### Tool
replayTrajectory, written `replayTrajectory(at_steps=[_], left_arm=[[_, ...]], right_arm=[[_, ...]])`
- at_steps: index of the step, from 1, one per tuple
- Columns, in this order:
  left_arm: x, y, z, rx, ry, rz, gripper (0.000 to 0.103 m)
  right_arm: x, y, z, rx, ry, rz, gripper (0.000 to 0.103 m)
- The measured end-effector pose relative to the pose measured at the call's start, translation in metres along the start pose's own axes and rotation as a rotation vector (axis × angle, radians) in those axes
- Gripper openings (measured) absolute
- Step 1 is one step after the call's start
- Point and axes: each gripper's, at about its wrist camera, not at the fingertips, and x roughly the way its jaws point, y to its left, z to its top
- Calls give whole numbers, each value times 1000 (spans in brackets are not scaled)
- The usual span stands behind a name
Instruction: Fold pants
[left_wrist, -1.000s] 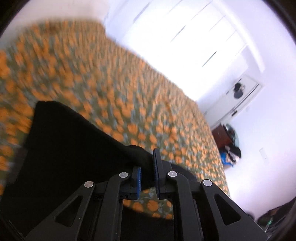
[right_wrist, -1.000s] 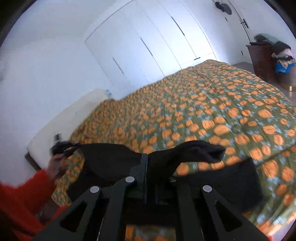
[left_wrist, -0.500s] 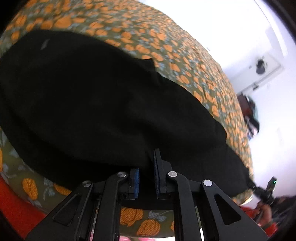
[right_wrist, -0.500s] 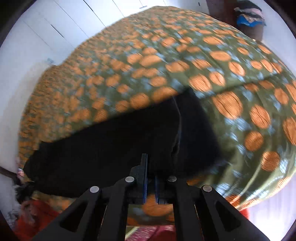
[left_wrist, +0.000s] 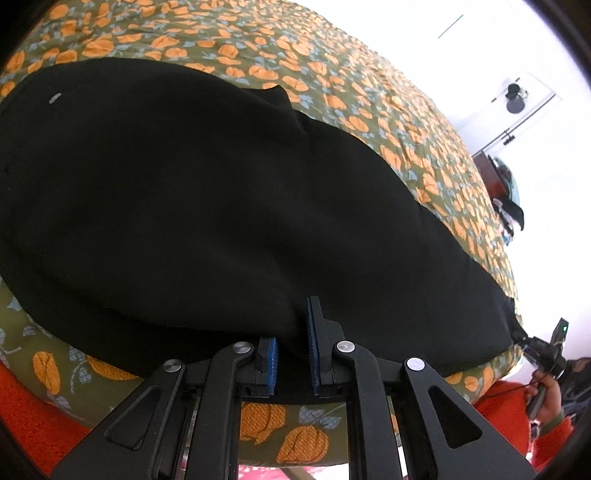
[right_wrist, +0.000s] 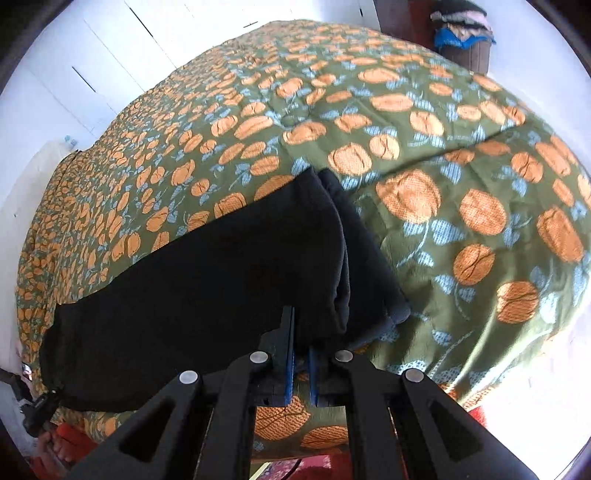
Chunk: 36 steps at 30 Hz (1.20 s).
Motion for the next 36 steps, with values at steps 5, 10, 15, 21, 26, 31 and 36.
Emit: replayTrajectory(at_steps=[5,10,15,21,26,31,36], left_arm=[[4,-8,7,7,-2,2,14],[6,-7,4,20,-1,-3,13],[-4,-10,-8,67,0,27,10],[-7,-5,-13,54,27,36,10],[-10,-3,-19,52,45,47,8],[-6,-1,-22,57,71,60,7],[-2,0,-22,65,86,78,7]], right_arm=[[-19,-14,-4,58,-91,96,42],[-15,-27,-4,144,-82,75,9],[-11,-22,-2,143,-79,16,9],[-5,-24,-1,163,-59,-17,9],[-4,-23,-2,161,-57,-32,9],[-4,-23,-3,158,-55,-42,9],[-4,-22,-2,158,-55,-45,9]])
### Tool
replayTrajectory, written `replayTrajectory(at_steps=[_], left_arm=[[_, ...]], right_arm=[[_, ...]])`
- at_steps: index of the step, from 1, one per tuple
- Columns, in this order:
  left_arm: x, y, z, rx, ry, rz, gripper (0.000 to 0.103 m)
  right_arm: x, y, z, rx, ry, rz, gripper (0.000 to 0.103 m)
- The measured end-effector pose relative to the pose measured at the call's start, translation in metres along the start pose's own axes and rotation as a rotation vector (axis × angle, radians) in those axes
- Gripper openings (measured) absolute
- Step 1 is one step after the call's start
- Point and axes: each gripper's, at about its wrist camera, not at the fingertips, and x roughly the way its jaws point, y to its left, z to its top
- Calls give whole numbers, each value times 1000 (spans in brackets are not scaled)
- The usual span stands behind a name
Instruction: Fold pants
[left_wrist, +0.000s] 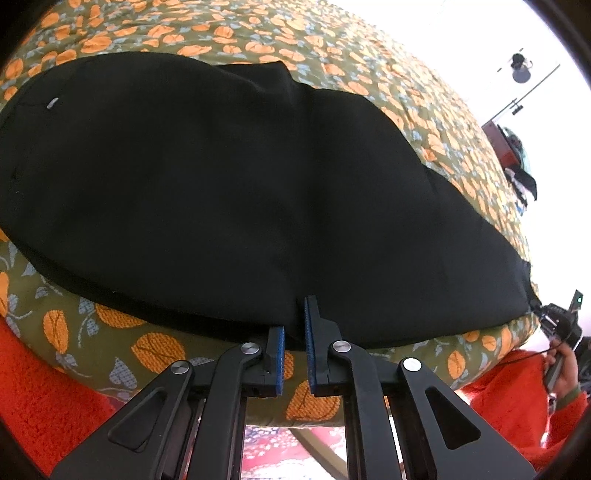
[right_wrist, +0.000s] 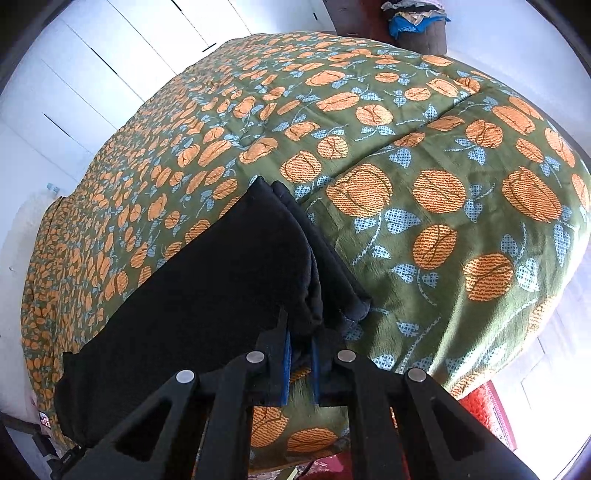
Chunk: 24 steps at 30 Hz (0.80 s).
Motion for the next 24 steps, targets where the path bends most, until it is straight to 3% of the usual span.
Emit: replayTrajectory(at_steps=[20,24], left_arm=[[6,-8,1,3,23,13,7],[6,-8,1,3,24,14,7]], right_arm=[[1,0,-2,7,6,2,10],[-1,1,-4,2,-6,4,15]])
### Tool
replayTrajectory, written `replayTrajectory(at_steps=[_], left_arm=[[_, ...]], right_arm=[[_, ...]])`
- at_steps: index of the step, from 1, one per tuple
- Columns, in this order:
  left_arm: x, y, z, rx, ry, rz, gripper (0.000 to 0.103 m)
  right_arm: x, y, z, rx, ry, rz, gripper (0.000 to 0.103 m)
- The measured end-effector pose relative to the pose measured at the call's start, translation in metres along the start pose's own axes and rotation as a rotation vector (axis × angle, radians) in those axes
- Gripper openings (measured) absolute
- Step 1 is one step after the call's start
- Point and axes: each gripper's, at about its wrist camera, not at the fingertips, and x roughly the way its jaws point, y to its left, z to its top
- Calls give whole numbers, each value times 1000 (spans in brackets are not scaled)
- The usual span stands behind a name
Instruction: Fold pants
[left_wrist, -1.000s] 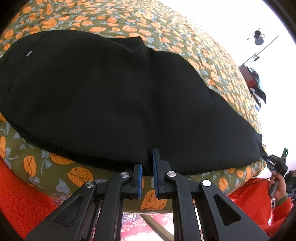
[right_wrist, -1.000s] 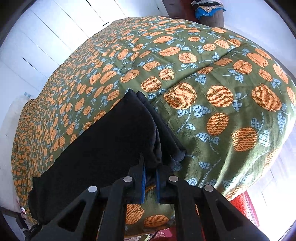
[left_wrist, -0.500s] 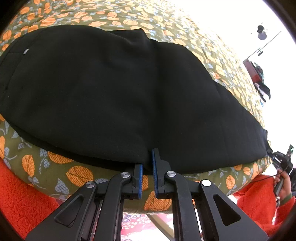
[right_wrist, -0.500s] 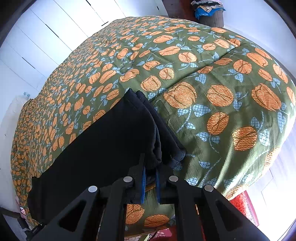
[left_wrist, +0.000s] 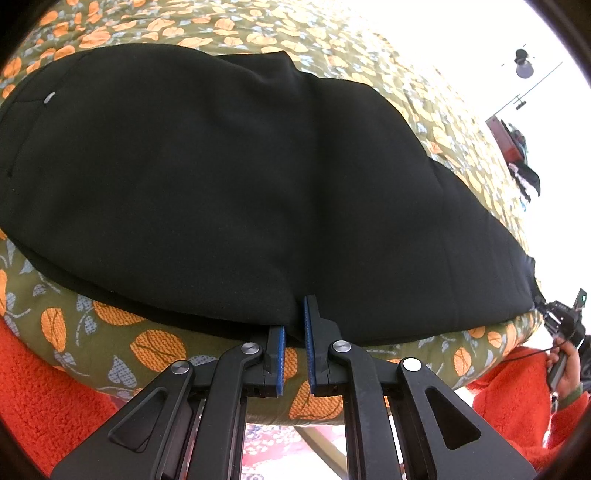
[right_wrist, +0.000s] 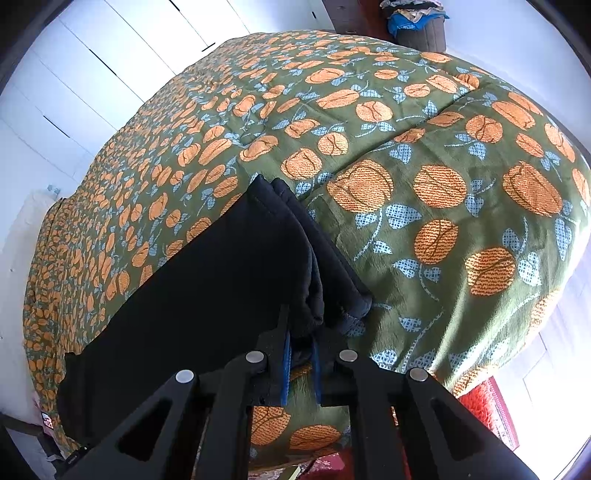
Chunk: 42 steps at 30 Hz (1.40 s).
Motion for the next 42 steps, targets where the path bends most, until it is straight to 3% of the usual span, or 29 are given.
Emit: replayTrajectory(at_steps=[4,5,6,7,8,11,13,16,18,19,21,22,24,27,29,32,35,37,39,40,42], left_arm=[[3,-2,1,-1,9,8,13],[2,-3,1,2,9,16,23],[0,-5,0,7,11,33,31],[-5,-7,-2,10,10,52,55],[-12,-8,-4,9,0,68,70],[-47,-9,-11,-3,-89,65,73],[-72,-12,0,18,-196,89,75],[-79,-10,39,42,-281,115,91],[-62,-4,70,74,-276,164,91],[-46,1,83,95,-262,228,89],[-2,21,93,102,-150,477,64],[12,40,89,50,-87,592,45],[4,70,72,-97,-118,561,45],[-17,73,58,-127,-160,572,49],[-31,65,57,-126,-201,519,69],[-48,40,60,-59,-290,431,90],[-35,11,72,61,-277,358,92],[-15,4,75,117,-232,373,92],[10,17,77,82,-168,436,91],[13,26,72,41,-156,395,90],[5,31,60,18,-208,338,91]], right_arm=[[-13,2,-3,-31,-58,1,51],[-20,3,-4,-40,-90,-25,66],[-27,4,-5,-46,-127,-52,72],[-38,2,-8,-45,-185,-62,76],[-45,0,-9,-40,-213,-57,76],[-62,-13,-13,15,-292,-34,77],[-68,-24,-14,68,-325,-11,77],[-69,-30,-10,109,-329,11,77],[-65,-27,-6,102,-310,14,77],[-63,-22,-4,89,-303,15,77],[-59,-14,-5,60,-290,14,77],[-58,-11,-5,47,-286,11,77],[-57,-7,-7,27,-280,4,77],[-56,-7,-10,9,-274,-10,77],[-56,-9,-9,11,-273,-16,77],[-55,-14,-8,35,-269,-3,77],[-54,-10,-7,26,-270,9,77],[-54,-3,-8,-8,-270,21,77],[-52,1,-7,-30,-258,66,77],[-51,1,-5,-34,-244,110,77],[-50,1,-2,-26,-209,214,77]])
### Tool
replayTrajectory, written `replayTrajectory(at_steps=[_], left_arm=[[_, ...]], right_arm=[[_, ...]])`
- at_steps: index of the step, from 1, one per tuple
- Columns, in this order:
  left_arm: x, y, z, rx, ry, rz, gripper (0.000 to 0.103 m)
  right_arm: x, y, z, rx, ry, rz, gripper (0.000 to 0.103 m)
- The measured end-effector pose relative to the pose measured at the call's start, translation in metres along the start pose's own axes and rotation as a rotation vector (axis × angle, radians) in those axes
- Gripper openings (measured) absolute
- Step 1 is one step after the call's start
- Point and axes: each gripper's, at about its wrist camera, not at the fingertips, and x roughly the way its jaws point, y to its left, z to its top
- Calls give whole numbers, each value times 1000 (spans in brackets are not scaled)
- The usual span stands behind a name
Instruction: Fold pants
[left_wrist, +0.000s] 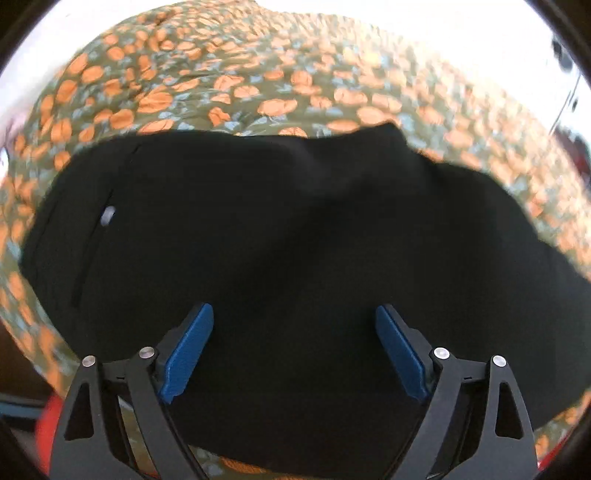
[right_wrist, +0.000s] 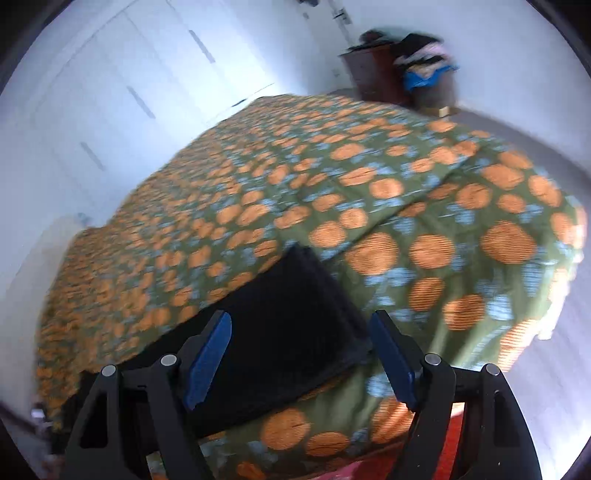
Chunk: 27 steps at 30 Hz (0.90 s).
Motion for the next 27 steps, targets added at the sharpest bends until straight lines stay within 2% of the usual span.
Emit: replayTrajectory(at_steps=[2,4,5,6,7,9,10,11,13,14,17,21,25,27], left_arm=[[-5,-1,-3,23,-3,-4,91],[-7,-2,-2,30,-9,-11,91],[-8,-3,-3,24,-14,-19,91],[-9,-5,-4,22,-14,-19,92],[-8,-8,-5,29,-12,-9,92],[-13,-14,-9,51,-14,3,92],[-16,-16,-10,60,-16,2,92],[-17,-16,-11,64,-19,-4,92],[-14,-14,-10,67,-23,-8,92],[-14,-14,-10,69,-23,-6,93],[-12,-16,-10,71,-25,-4,93],[-12,-17,-9,64,-26,-7,93],[-12,-16,-9,60,-26,-7,93],[-12,-15,-9,61,-26,-7,93]], right_arm=[[1,3,2,40,35,150,77],[14,9,2,59,113,231,77],[24,11,1,59,159,230,77],[39,11,-1,54,227,195,77],[57,6,-5,48,305,97,76],[70,-7,-7,96,361,4,54],[61,-16,-4,173,313,7,49],[52,-19,-2,201,268,13,50],[27,-16,5,193,168,-22,52],[20,-14,5,180,154,-30,52],[7,-7,-5,196,187,9,52],[18,-5,-24,240,267,28,52],[50,-22,-30,302,305,-33,52],[62,-35,-32,343,287,-59,51]])
